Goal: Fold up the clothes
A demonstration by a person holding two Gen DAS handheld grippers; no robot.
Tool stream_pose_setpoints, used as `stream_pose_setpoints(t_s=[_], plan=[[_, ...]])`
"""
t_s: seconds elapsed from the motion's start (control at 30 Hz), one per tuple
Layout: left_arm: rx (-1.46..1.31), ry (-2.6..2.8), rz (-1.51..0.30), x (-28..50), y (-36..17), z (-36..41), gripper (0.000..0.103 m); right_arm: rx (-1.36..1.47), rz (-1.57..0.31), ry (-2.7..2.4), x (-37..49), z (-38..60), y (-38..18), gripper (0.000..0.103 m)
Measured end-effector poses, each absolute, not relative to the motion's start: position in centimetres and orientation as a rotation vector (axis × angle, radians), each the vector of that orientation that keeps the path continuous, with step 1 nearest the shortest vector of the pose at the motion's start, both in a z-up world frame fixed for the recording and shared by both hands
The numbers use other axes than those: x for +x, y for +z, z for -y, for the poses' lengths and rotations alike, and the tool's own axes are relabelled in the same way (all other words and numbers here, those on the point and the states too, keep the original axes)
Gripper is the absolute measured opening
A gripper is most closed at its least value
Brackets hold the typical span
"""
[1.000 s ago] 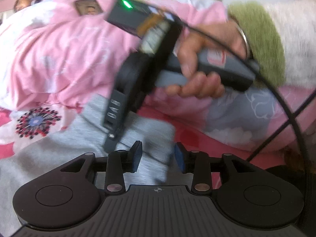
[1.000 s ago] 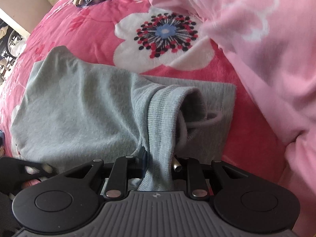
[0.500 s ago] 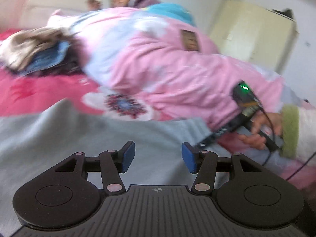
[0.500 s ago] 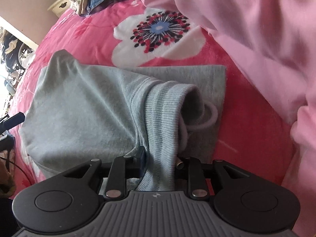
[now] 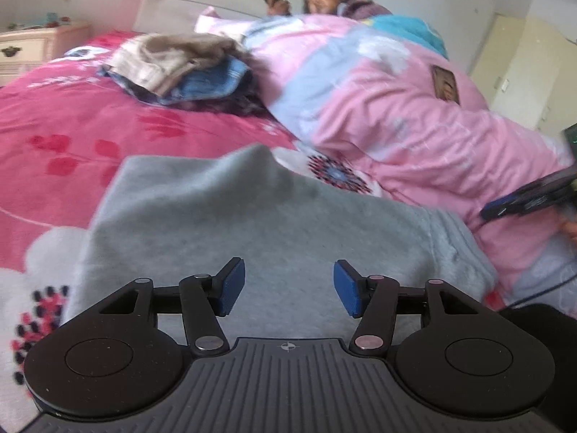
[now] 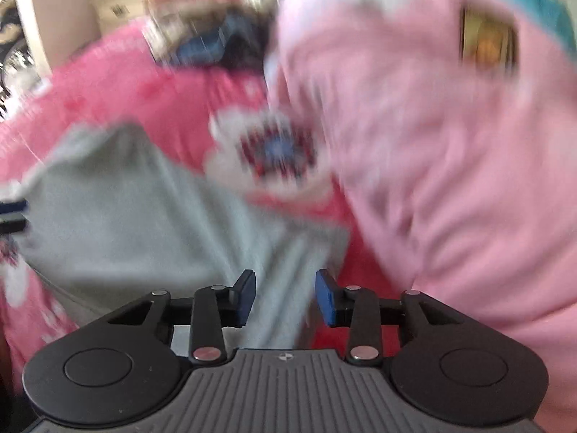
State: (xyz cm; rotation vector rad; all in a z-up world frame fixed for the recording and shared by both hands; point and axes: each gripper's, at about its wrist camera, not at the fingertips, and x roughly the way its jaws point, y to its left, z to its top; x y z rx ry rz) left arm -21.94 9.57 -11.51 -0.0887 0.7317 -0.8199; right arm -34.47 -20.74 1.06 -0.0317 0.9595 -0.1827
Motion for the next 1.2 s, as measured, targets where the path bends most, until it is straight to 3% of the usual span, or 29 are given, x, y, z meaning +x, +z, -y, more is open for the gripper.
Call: stream_pose_setpoints(t_s=[0.23, 0.33, 0.37, 0.43, 0.53, 0.7, 0.93, 1.03, 1.2], plan=[[-0.095, -0.751, -0.731, -21.0, -11.4, -12.2, 0.059, -0.051, -0.383, 0.004, -33.3, 14.1, 14.1, 0.038], [-0.125, -0.735, -0.706, -20.3, -11.2, -13.1, 0.064, -0.017, -0.264, 0.100, -30.6, 11.8, 16.4, 0.038], [-0.143, -0.735, -0.694, -19.8, -11.1, -13.3, 0.065, -0.004, -0.278, 0.131, -29.2, 11.2, 16.2, 0.037], [-0.175, -0.732, -0.669, -18.6, -11.0, -13.5, 0.065, -0.012, -0.361, 0.171, -25.5, 9.8, 14.3, 0.020], [-0.211, -0.720, -0.644, -15.3, -10.9, -12.6, 0.065, -0.026, -0.549, 0.169, -20.3, 8.6, 8.3, 0.009], [-0.235, -0.745, -0.726, -9.4, -12.5, -9.3, 0.062, -0.054, -0.807, 0.098, -15.2, 7.9, -2.6, 0.005], [-0.184, -0.632, -0.813, -5.9, -17.4, -8.1, 0.051, -0.105, -1.005, -0.033, -15.0, 9.5, -13.5, 0.004], [-0.219, -0.651, -0.784, -6.2, -18.0, -9.0, 0.051, -0.092, -1.004, -0.037, -16.1, 10.9, -14.5, 0.000], [-0.250, -0.652, -0.755, -6.4, -18.4, -9.5, 0.051, 0.036, -0.953, 0.023, -13.9, 11.2, -14.4, 0.004]])
